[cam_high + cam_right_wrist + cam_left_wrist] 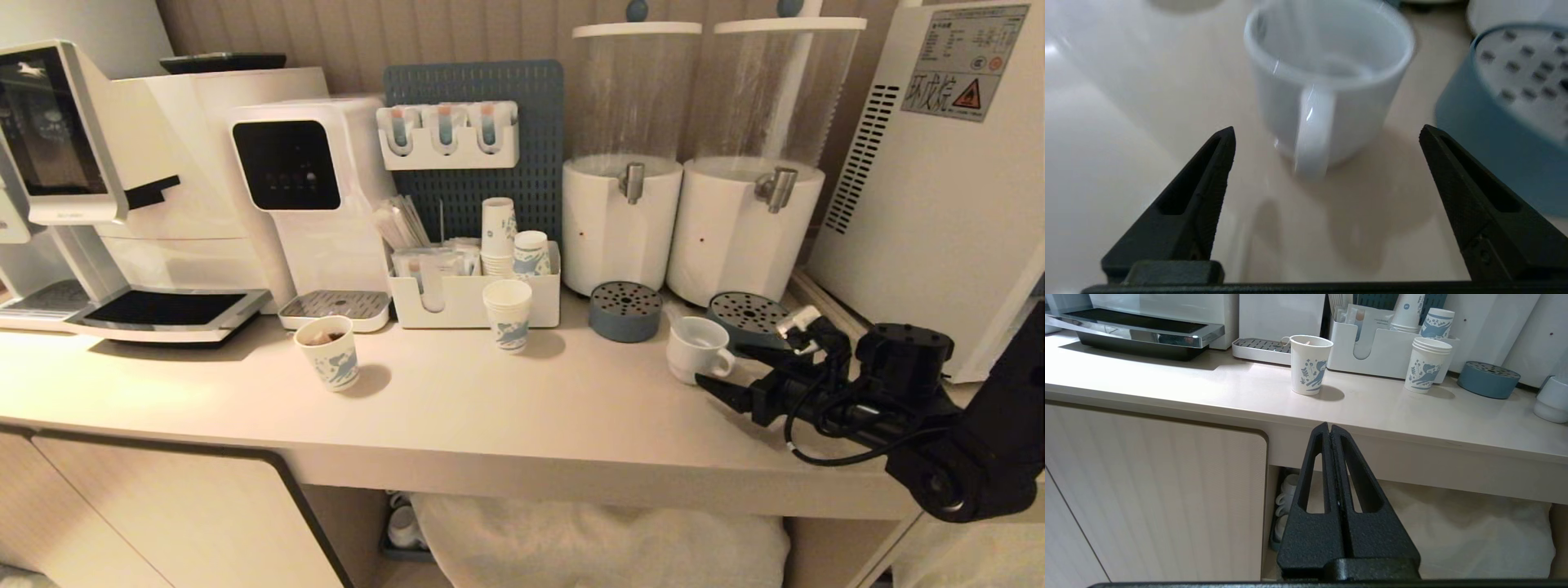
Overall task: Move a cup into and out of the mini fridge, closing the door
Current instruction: Put the ceramic cup in the freezer
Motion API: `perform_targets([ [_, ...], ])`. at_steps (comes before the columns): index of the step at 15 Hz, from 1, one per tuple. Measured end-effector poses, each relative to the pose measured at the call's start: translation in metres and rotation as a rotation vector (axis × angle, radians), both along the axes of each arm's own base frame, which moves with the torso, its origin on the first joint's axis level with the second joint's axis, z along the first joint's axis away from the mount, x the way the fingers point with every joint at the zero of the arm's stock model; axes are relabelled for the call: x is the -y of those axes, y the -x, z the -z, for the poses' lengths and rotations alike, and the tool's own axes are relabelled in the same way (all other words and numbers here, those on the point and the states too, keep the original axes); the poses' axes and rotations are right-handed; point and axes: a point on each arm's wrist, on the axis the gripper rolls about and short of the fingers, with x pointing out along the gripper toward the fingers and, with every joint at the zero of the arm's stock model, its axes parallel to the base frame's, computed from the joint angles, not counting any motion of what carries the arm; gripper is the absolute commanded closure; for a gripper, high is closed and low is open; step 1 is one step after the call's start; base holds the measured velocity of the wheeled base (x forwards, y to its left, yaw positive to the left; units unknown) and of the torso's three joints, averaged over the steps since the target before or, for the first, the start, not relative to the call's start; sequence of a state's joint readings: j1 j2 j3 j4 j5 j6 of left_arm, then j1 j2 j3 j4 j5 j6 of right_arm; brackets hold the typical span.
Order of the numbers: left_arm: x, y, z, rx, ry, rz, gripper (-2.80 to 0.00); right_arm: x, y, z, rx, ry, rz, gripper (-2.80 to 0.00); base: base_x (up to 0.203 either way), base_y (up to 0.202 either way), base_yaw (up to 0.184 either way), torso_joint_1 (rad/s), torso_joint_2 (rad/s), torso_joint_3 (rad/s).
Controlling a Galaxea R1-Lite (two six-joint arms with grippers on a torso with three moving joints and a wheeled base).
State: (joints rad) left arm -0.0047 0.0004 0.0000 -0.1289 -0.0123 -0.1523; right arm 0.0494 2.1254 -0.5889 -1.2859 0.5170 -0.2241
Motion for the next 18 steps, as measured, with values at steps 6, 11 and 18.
perform_targets([
  [6, 0.000, 0.000, 0.000, 0.000, 0.002, 0.000, 0.00, -0.004, -0.014, -0.011, 0.004, -0.002, -0.008, -2.80, 0.000, 0.000, 0.000, 0.000, 0.00, 0.000],
  [11, 0.000, 0.000, 0.000, 0.000, 0.001, 0.000, 0.00, -0.014, -0.022, -0.015, 0.002, -0.001, -0.036, -2.80, 0.000, 0.000, 0.000, 0.000, 0.00, 0.000],
  [18, 0.000, 0.000, 0.000, 0.000, 0.001, 0.000, 0.00, -0.019, -0.032, -0.013, -0.022, 0.004, -0.049, -2.80, 0.000, 0.000, 0.000, 0.000, 0.00, 0.000],
])
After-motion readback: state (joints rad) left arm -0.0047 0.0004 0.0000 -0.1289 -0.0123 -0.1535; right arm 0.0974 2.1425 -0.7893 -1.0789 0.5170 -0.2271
